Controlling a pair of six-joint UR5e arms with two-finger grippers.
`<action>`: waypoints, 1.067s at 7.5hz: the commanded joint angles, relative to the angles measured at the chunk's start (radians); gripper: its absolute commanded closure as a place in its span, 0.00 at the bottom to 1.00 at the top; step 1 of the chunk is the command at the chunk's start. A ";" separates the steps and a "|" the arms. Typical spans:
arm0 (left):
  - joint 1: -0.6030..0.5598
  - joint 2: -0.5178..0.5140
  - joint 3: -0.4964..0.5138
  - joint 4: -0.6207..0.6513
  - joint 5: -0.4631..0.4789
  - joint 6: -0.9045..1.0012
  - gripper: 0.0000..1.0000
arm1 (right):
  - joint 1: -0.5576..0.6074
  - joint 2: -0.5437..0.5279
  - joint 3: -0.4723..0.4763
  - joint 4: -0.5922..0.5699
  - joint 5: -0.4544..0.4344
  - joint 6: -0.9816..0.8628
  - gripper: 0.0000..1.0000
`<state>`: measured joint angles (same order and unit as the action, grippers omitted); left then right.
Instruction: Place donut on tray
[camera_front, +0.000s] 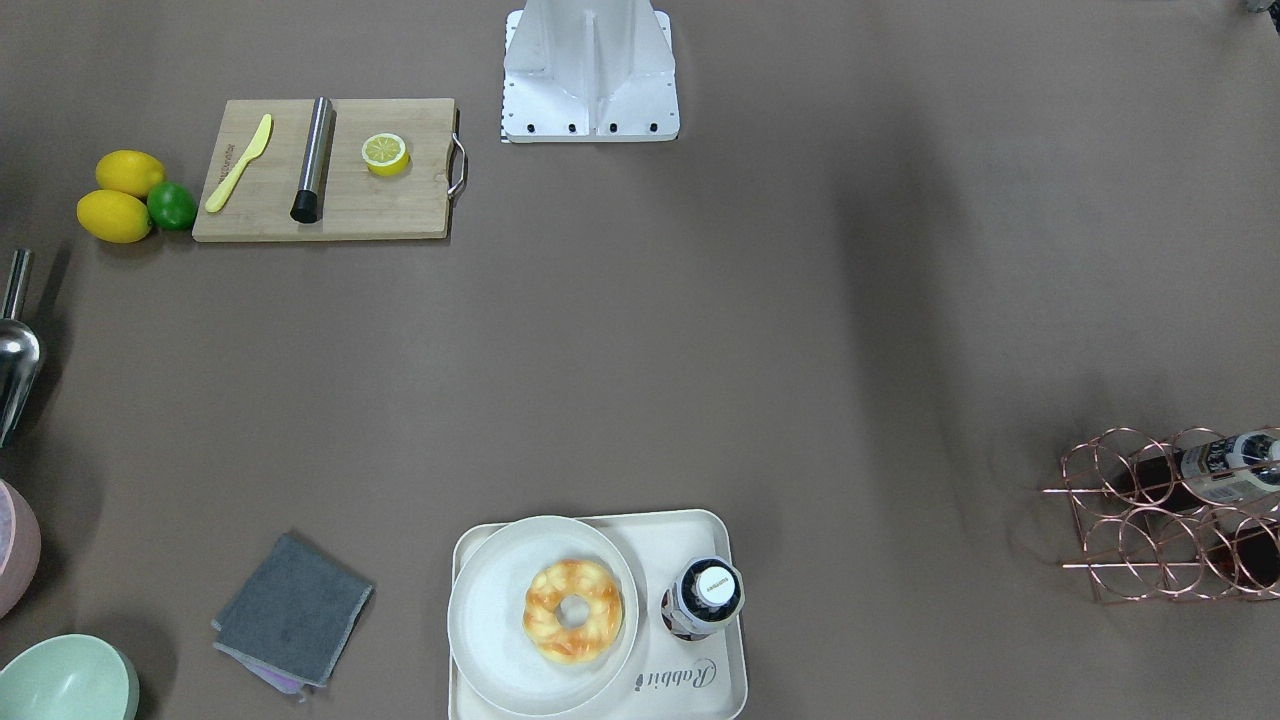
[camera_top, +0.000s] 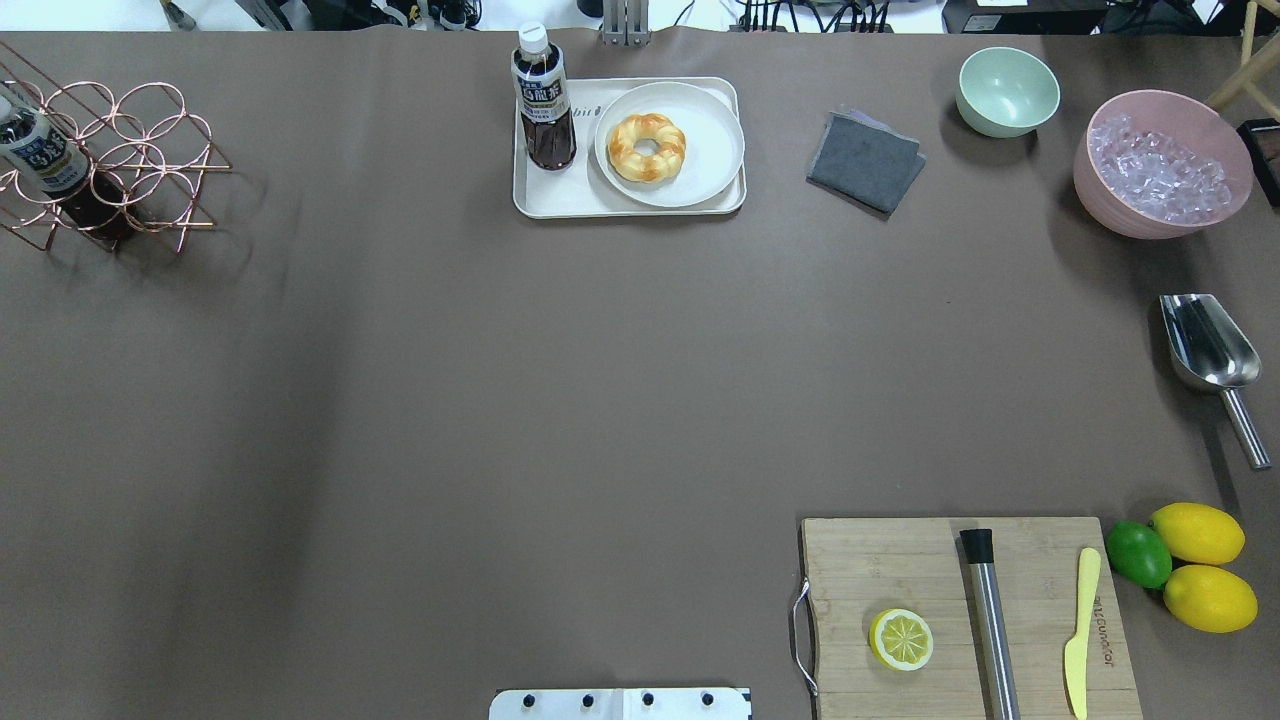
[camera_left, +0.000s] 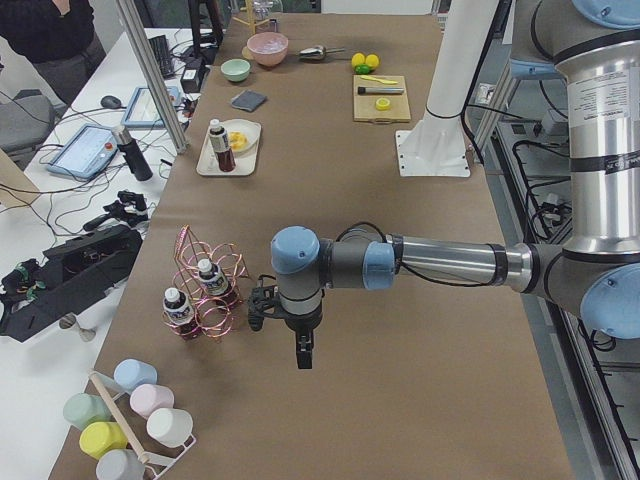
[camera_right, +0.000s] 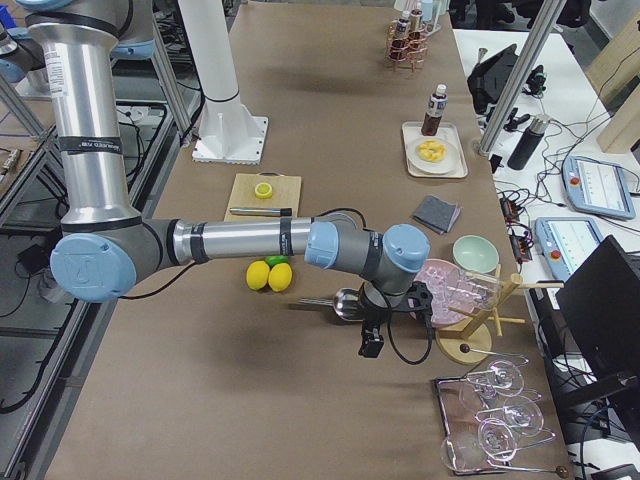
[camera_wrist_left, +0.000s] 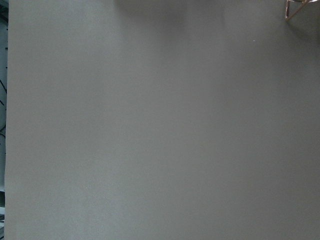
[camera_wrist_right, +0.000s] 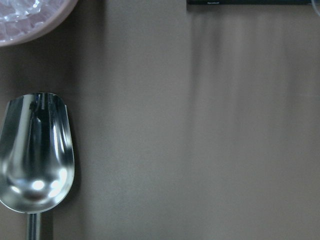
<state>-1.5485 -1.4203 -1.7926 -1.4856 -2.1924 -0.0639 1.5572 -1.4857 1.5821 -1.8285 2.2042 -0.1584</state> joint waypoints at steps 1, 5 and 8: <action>-0.001 -0.003 -0.022 -0.001 0.003 0.003 0.02 | 0.018 -0.019 -0.019 0.043 0.005 0.005 0.00; 0.002 -0.005 -0.024 -0.001 0.002 0.003 0.02 | 0.063 -0.024 -0.025 0.043 0.022 -0.004 0.00; -0.001 -0.003 -0.028 -0.001 0.003 0.003 0.02 | 0.063 -0.016 -0.025 0.043 0.057 -0.001 0.00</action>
<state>-1.5484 -1.4242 -1.8201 -1.4865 -2.1903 -0.0614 1.6191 -1.5064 1.5584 -1.7856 2.2362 -0.1612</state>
